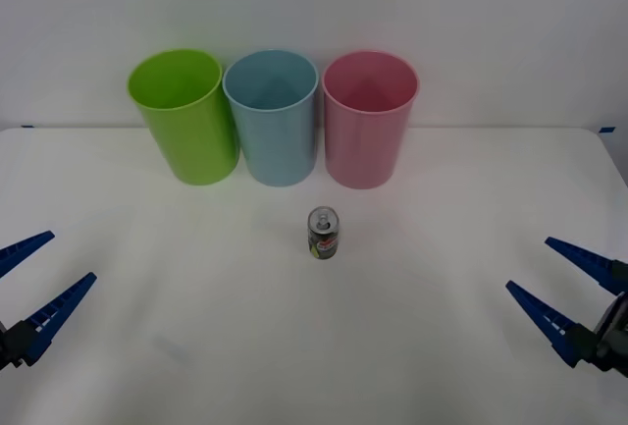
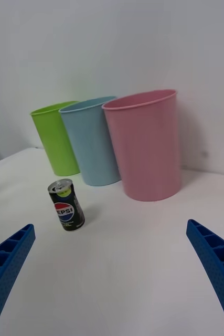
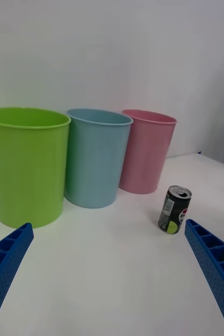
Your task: Grasp the object on the table and drop it into the matching bin: aluminum can to the light blue bin, PET bottle to the pink bin.
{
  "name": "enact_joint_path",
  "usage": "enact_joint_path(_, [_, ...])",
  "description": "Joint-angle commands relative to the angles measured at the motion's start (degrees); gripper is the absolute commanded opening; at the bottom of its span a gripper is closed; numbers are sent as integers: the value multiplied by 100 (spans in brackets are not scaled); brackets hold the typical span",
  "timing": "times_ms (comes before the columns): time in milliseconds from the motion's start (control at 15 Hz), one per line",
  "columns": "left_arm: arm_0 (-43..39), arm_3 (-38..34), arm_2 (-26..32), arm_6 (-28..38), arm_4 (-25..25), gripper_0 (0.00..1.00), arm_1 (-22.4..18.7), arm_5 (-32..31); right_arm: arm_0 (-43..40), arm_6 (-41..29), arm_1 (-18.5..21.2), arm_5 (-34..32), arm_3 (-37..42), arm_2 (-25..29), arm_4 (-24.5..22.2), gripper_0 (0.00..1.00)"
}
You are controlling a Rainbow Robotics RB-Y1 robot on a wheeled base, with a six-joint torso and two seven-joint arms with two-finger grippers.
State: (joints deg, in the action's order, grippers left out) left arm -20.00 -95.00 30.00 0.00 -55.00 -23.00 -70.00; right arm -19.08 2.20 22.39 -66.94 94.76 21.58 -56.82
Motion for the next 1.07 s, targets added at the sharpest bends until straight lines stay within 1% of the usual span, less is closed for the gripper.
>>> enact_joint_path(67, [0, 0, 0, 0, 0, 100, 0, 0, 45, 167, -7, 269, -1, -418, -22, 100])
enact_joint_path(333, [0, 0, 0, 0, 0, 100, 0, 0, 177, 404, -7, 577, -10, -928, -101, 100])
enact_joint_path(400, [0, 0, 0, 0, 0, 100, 0, 0, 229, 492, -7, 718, -10, -1130, -101, 100])
enact_joint_path(467, [0, 0, 0, 0, 0, 100, 0, 0, 273, 677, -7, 814, -10, -1253, -101, 100])
enact_joint_path(667, [0, 0, 0, 0, 0, 100, 0, 0, 423, 1362, -42, 1421, -1, -1771, -101, 100])
enact_joint_path(867, [0, 0, 0, 0, 0, 100, 0, 0, 554, 1556, -51, 1834, -1, -2193, -101, 100])
enact_joint_path(1000, [0, 0, 0, 0, 0, 100, 0, 0, 721, 1591, -95, 1843, -229, -2351, -101, 100])
enact_joint_path(1067, [0, 0, 0, 0, 0, 100, 0, 0, 906, 1626, -218, 1746, -493, -2334, -233, 100])
